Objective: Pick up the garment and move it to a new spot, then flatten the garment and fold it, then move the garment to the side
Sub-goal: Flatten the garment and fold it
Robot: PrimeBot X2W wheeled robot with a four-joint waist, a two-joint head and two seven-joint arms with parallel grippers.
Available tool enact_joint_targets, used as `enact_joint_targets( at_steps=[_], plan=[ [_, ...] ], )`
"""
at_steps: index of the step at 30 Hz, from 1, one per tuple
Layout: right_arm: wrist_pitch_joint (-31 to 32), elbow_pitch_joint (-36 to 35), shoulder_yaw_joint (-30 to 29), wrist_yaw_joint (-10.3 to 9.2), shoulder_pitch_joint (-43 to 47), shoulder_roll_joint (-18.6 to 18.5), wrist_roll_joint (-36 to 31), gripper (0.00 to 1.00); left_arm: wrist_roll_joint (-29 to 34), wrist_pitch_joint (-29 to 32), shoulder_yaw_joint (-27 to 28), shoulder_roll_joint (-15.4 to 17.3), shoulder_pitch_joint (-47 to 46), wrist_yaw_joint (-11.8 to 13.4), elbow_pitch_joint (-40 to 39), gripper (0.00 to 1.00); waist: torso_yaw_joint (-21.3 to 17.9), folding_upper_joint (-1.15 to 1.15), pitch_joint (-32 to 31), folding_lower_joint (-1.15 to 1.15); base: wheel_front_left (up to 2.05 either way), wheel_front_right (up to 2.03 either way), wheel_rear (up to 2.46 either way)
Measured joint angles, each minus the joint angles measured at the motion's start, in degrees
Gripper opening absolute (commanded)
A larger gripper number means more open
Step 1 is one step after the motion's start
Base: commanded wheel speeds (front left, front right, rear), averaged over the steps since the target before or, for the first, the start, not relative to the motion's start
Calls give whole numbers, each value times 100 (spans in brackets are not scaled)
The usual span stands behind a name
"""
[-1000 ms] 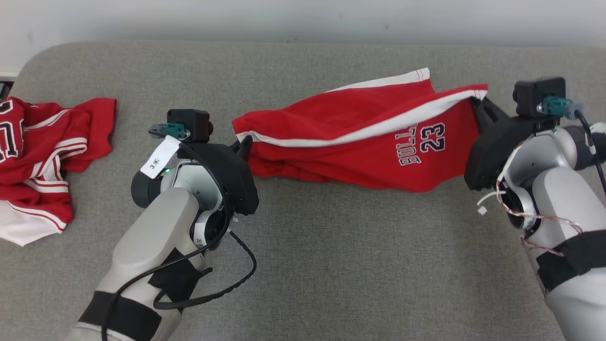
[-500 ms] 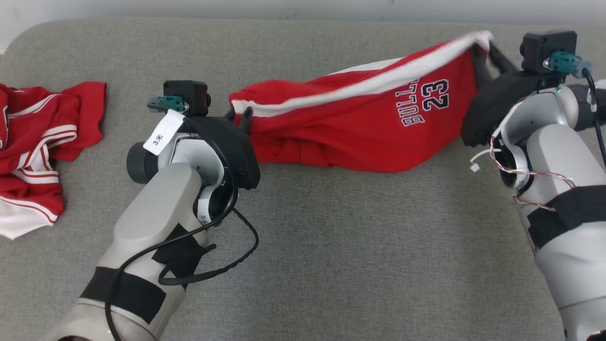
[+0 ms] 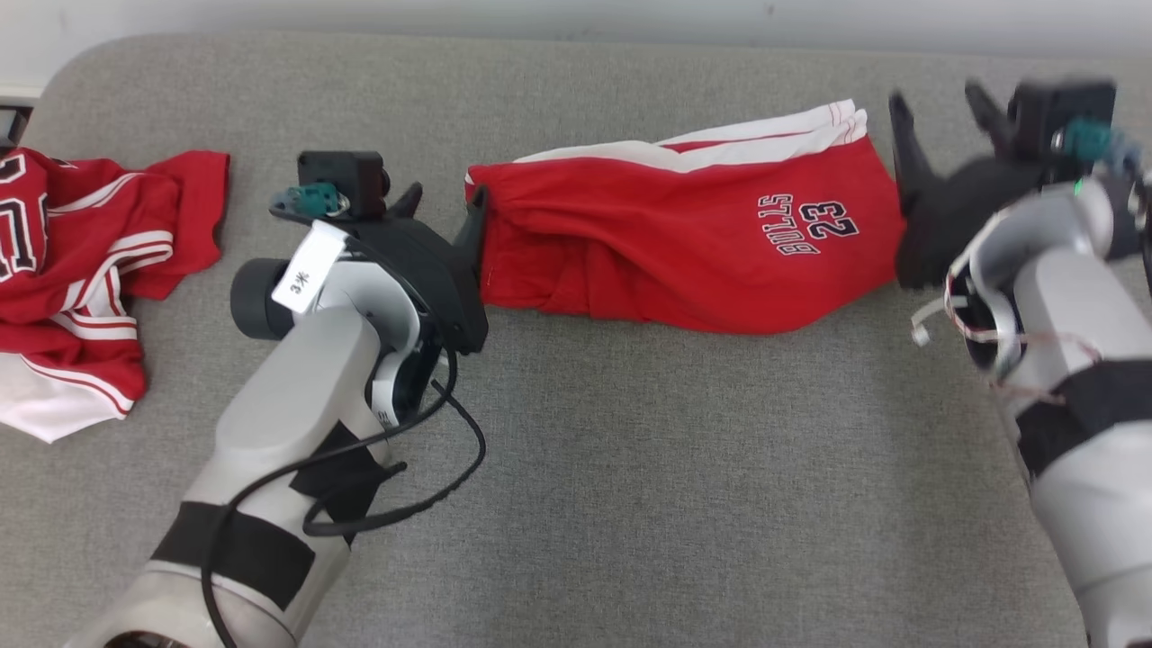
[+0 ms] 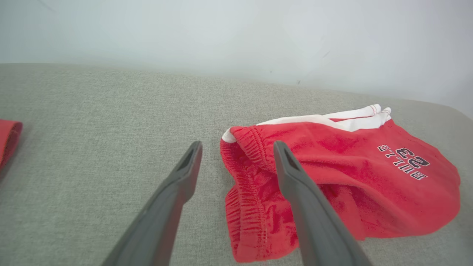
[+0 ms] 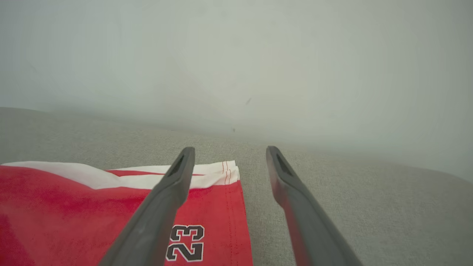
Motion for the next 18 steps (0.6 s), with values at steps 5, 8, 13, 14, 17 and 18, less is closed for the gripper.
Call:
enact_joint_targets(
  at_steps=[5, 8, 13, 14, 17, 18],
  plan=[
    [125, 190, 37, 91, 603, -175, 0, 100, 123, -130, -246, -2, 225, -343, 25, 100, 6, 0, -157, 0, 0, 0, 0],
    [236, 275, 62, 99, 872, -257, 0, 100, 167, -153, -404, -2, 466, -472, 107, 100, -6, 0, -264, -1, 0, 0, 0],
    [350, 399, 88, 130, 1080, -242, 5, 100, 234, -160, -552, 4, 655, -501, 267, 100, -78, 0, -403, -1, 0, 0, 0],
    [364, 408, 86, 130, 1079, -233, 32, 100, 235, -182, -567, 3, 657, -501, 276, 100, -101, 0, -417, -1, 0, 0, 0],
    [409, 466, 42, 129, 1074, -230, 69, 100, 260, -197, -600, -5, 654, -528, 293, 100, -141, 0, -426, -1, 0, 0, 0],
    [415, 504, 25, 127, 1073, -231, 101, 100, 267, -197, -617, -4, 653, -543, 302, 100, -141, 0, -421, -1, 0, 0, 0]
  ],
)
